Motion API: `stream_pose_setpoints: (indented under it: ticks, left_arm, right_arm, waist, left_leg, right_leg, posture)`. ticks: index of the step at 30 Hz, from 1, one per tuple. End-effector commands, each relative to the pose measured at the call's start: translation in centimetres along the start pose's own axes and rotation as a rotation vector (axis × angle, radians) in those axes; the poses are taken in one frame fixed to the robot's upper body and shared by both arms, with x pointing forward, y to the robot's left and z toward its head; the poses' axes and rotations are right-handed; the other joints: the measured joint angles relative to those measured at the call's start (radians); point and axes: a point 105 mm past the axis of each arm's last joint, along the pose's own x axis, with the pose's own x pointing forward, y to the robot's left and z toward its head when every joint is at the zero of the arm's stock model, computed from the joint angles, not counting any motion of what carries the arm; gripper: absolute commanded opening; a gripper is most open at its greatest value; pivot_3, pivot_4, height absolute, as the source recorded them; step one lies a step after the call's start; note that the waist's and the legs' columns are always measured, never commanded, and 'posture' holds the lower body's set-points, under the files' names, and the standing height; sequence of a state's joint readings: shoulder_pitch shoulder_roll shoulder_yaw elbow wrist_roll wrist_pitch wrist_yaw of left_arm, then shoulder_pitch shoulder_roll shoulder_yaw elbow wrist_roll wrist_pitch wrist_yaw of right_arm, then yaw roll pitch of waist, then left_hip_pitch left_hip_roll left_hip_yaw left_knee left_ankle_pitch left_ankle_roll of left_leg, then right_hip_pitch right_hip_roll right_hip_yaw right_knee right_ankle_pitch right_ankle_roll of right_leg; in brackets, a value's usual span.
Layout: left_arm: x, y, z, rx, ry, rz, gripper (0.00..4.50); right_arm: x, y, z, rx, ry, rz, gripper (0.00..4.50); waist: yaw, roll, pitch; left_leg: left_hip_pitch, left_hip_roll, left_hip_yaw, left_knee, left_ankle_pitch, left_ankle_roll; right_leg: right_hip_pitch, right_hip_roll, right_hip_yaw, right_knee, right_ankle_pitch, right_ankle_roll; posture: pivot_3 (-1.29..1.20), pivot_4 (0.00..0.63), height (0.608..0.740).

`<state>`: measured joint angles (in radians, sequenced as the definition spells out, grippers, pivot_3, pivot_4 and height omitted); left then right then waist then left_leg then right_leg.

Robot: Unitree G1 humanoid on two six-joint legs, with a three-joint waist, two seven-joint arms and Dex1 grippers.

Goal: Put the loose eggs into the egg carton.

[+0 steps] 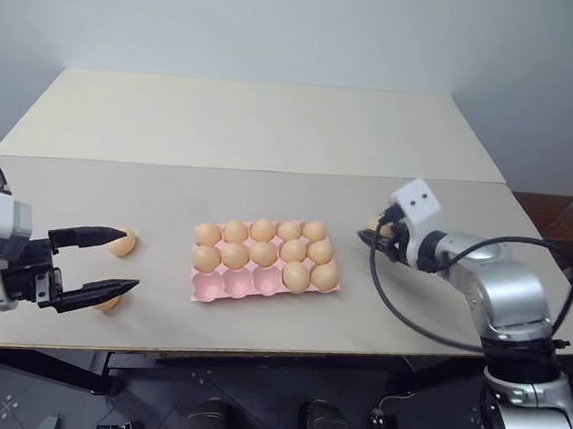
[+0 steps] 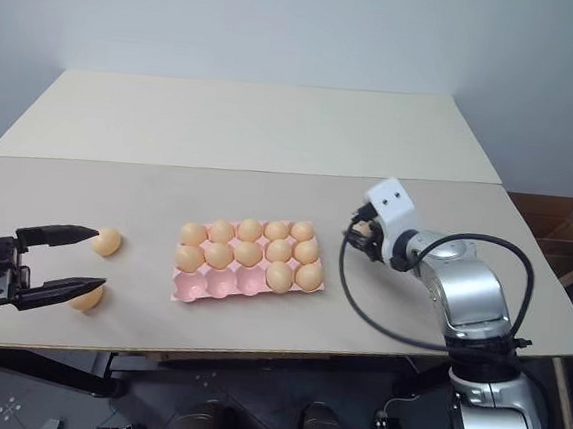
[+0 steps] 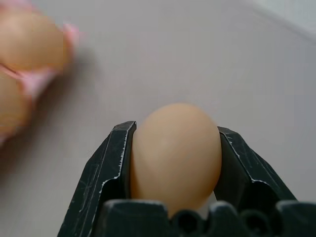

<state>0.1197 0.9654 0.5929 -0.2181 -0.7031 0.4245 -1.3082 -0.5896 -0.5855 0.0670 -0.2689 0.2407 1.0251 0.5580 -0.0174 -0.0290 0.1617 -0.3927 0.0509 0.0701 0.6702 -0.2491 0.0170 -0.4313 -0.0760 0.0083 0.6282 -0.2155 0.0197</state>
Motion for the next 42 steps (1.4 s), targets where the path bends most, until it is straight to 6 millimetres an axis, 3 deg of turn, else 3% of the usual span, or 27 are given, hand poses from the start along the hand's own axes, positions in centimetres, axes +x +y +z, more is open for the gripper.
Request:
stream_pose_setpoints:
  ticks: [1,6,13,15,17,21,24,28,31,34,38,42]
  left_arm:
    - [-0.4,-0.2,1.3,0.047,-0.011,0.001,4.5]
    - [-0.3,-0.2,1.2,0.044,-0.009,-0.005,4.5]
    - [-0.4,-0.2,1.3,0.046,-0.008,0.0,4.5]
    - [-0.4,-0.2,1.3,0.046,-0.009,0.002,4.5]
    - [-0.4,-0.2,1.4,0.047,-0.009,0.004,4.5]
    - [-0.5,-0.1,1.4,0.047,-0.008,0.006,4.5]
    - [-0.5,-0.1,1.4,0.048,-0.007,0.005,4.5]
    - [-1.0,-0.1,1.4,0.046,0.001,0.014,4.5]
    - [-1.6,0.0,1.1,0.038,0.006,0.029,4.5]
    - [-2.3,0.2,0.4,0.028,0.016,0.061,4.5]
    - [-2.8,0.1,-0.1,0.016,0.001,0.093,4.5]
    - [-3.4,0.7,-1.2,-0.053,0.059,0.189,4.5]
  right_arm:
    - [-1.6,5.9,4.7,-0.073,-0.162,0.196,1.95]
    - [0.2,12.5,5.1,-0.085,-0.175,0.376,1.95]
    - [2.3,16.0,2.6,-0.151,-0.089,0.465,1.95]
    - [2.9,15.9,2.1,-0.154,-0.071,0.453,2.67]
    - [2.8,15.4,2.8,-0.131,-0.096,0.436,3.16]
    - [0.7,13.4,5.4,-0.13,-0.194,0.392,4.46]
    - [-1.0,12.3,6.2,-0.126,-0.224,0.383,4.46]
    - [-5.2,9.0,7.0,-0.106,-0.281,0.364,4.46]
    - [-7.4,6.0,5.4,-0.106,-0.278,0.328,4.46]
    - [-8.9,3.1,2.2,-0.163,-0.228,0.3,4.46]
    - [-9.9,1.0,-1.4,-0.206,-0.154,0.323,4.46]
    - [-9.7,0.9,-1.1,-0.211,-0.187,0.337,4.46]
  waist:
    - [-0.004,0.0,0.0]
    - [-0.003,0.0,0.0]
    - [0.004,-0.001,-0.001]
    - [0.002,-0.002,-0.001]
    - [0.002,-0.002,-0.001]
    - [0.003,-0.002,-0.001]
    - [0.004,-0.002,-0.001]
    - [0.006,-0.002,-0.001]
    - [0.009,-0.003,-0.001]
    - [0.011,-0.004,-0.002]
    - [0.003,-0.004,-0.002]
    - [-0.008,-0.004,-0.001]
  left_leg:
    - [0.001,0.001,0.0,0.0,0.0,0.0]
    - [0.003,0.001,0.0,-0.001,0.0,0.0]
    - [0.001,-0.001,0.001,0.0,0.001,-0.001]
    - [0.001,-0.001,0.001,0.0,0.001,-0.001]
    - [0.001,-0.001,0.001,0.0,0.001,-0.001]
    - [0.001,0.0,0.001,0.0,0.001,-0.001]
    - [0.0,0.0,0.001,0.0,0.001,-0.001]
    - [-0.001,0.0,0.001,-0.001,0.001,-0.001]
    - [-0.002,0.0,0.001,-0.001,0.001,-0.001]
    - [-0.002,-0.001,0.001,-0.001,0.001,-0.001]
    - [0.001,-0.001,0.003,-0.001,0.001,-0.001]
    - [0.006,0.001,0.004,-0.001,0.001,-0.001]
  right_leg:
    - [0.0,0.001,0.0,0.001,0.0,0.0]
    - [0.001,0.001,0.0,0.001,-0.001,-0.001]
    - [0.0,-0.001,0.0,0.0,-0.002,-0.004]
    - [0.0,-0.001,0.0,0.0,-0.002,-0.004]
    - [0.0,-0.001,0.0,0.0,-0.002,-0.004]
    - [-0.001,0.0,0.0,0.002,-0.002,-0.004]
    - [-0.001,0.0,0.0,0.001,0.0,-0.002]
    - [-0.002,-0.001,0.0,0.001,0.0,-0.002]
    - [-0.002,-0.001,-0.001,-0.001,-0.001,-0.002]
    - [-0.001,-0.001,-0.001,-0.003,-0.004,-0.005]
    - [0.001,-0.001,0.001,-0.003,-0.008,0.0]
    - [0.003,0.0,0.002,-0.001,-0.007,0.0]
  posture:
    - [0.0,0.15,0.74]
    - [0.0,0.15,0.74]
    - [0.0,0.15,0.74]
    - [0.0,0.15,0.74]
    - [0.0,0.15,0.74]
    - [0.0,0.15,0.74]
    - [0.0,0.15,0.74]
    - [0.0,0.15,0.74]
    - [0.0,0.15,0.74]
    - [0.0,0.15,0.74]
    - [0.0,0.15,0.74]
    - [0.0,0.15,0.74]
